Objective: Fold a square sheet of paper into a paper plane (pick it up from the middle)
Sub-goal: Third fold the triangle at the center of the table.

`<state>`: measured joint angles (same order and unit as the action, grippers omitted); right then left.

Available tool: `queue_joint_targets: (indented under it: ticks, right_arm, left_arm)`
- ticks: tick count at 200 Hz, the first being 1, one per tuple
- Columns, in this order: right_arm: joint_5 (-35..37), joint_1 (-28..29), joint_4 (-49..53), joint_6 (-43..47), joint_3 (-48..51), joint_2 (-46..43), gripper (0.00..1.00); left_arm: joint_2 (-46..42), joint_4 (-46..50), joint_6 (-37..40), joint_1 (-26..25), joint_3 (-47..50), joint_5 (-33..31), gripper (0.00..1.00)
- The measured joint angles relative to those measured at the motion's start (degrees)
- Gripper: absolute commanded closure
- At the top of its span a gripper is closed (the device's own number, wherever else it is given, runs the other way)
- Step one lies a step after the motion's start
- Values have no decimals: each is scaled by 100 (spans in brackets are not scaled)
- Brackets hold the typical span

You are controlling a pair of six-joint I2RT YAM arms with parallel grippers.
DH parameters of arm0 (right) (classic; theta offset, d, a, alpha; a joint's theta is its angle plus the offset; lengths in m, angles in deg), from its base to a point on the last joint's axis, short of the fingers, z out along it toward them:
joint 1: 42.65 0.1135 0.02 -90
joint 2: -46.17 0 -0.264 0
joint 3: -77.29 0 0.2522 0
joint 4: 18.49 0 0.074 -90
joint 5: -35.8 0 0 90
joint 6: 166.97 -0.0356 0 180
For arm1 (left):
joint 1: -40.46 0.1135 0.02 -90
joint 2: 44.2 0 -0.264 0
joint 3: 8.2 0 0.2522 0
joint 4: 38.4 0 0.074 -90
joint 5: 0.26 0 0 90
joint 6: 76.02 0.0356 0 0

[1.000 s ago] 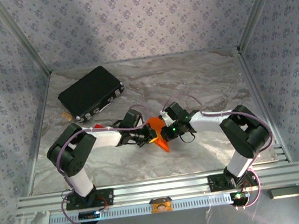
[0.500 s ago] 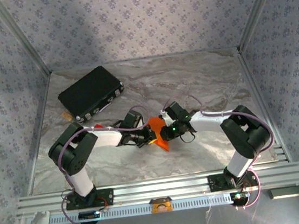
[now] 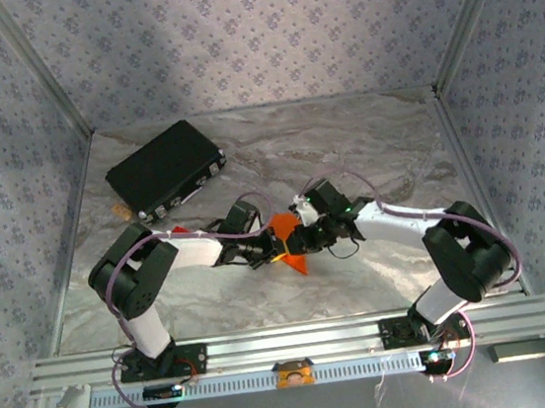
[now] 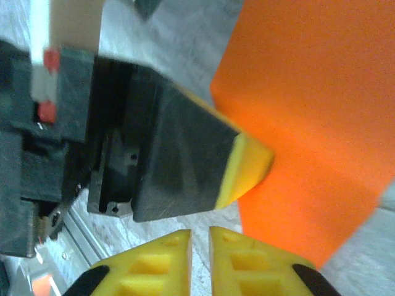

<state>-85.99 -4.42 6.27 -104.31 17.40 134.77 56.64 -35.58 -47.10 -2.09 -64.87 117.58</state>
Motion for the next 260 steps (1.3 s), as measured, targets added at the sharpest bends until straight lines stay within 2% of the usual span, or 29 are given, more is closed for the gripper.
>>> queue_joint_targets:
  ticks: [81, 189, 260]
  right_arm:
    - [-55, 267, 190, -74, -181, 621, 94]
    - [-52, 238, 387, -286, 98, 470, 94]
    - [-9, 243, 337, -291, -166, 610, 94]
  left_arm:
    - [0, 0, 0, -2, 0, 0, 100]
    - [0, 2, 0, -2, 0, -2, 100]
    - [0, 2, 0, -2, 0, -2, 100]
